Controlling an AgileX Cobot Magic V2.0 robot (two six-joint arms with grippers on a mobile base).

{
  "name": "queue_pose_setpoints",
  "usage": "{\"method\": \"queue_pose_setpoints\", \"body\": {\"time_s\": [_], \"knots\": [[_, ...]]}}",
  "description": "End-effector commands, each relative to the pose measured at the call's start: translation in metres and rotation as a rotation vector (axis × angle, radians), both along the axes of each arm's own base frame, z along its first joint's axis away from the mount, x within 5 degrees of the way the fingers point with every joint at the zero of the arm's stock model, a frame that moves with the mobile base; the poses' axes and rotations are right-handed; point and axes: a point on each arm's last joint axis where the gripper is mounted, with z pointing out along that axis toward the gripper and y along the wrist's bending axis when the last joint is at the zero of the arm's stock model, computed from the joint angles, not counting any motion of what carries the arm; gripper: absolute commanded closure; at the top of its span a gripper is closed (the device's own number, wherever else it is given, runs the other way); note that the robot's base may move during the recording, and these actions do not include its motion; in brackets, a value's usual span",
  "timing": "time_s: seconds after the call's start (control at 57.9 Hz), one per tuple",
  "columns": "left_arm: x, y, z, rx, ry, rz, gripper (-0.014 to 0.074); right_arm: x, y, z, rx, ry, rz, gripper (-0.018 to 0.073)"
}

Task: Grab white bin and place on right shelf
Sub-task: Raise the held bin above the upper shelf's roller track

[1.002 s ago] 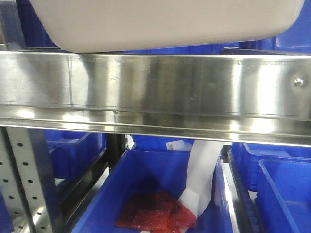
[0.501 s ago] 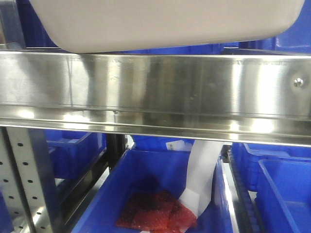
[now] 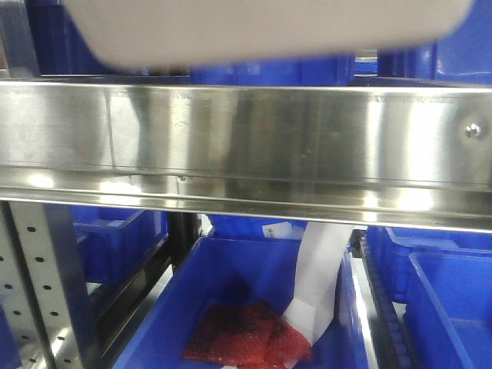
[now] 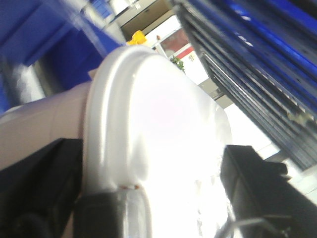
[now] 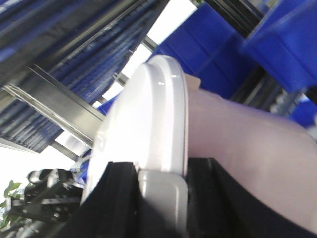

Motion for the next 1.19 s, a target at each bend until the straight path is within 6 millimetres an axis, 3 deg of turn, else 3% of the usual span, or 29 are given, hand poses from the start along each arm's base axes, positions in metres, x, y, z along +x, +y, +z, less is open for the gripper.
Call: {"method": "queue_pose_setpoints", "body": {"time_s": [0.0,0.156,0.415,0.605,0.709,0.812,0.916,1.002,1.175], "knots": [[-0.033,-0.016,0.046,-0.029,-0.163,-0.207,0.0722,-0.013,0.012,0.035,0.120,-0.125,0.159,0.0498],[-0.019,-0.014,0.046,0.043,-0.167,-0.126,0.0722,0.003,0.008,0.033,0.127,-0.098,0.133,0.0498],[0.020,-0.019,0.011,0.038,-0.041,-0.158,0.0722,0.041,0.001,0.001,0.159,0.026,0.136,0.0498],[0.033,-0.023,-0.004,0.047,0.008,-0.177,0.0674,0.056,0.000,-0.015,0.159,0.059,0.166,0.0485],[0.038,-0.023,-0.011,0.055,0.026,-0.178,0.0575,0.061,0.000,-0.022,0.123,0.045,0.184,0.0374],[0.039,-0.023,-0.016,0.096,0.033,-0.182,0.0376,0.061,0.001,-0.026,0.046,0.011,0.179,0.0119],[0.038,-0.024,-0.018,0.117,0.034,-0.191,0.0188,0.063,0.000,-0.029,-0.025,-0.008,0.156,-0.0077],[0.038,-0.024,-0.019,0.133,0.034,-0.194,0.0131,0.065,-0.001,-0.033,-0.095,-0.012,0.126,-0.0074],[0.038,-0.023,-0.022,0.192,0.031,-0.198,0.0127,0.070,-0.007,-0.042,-0.274,0.007,0.047,-0.0075]]}}
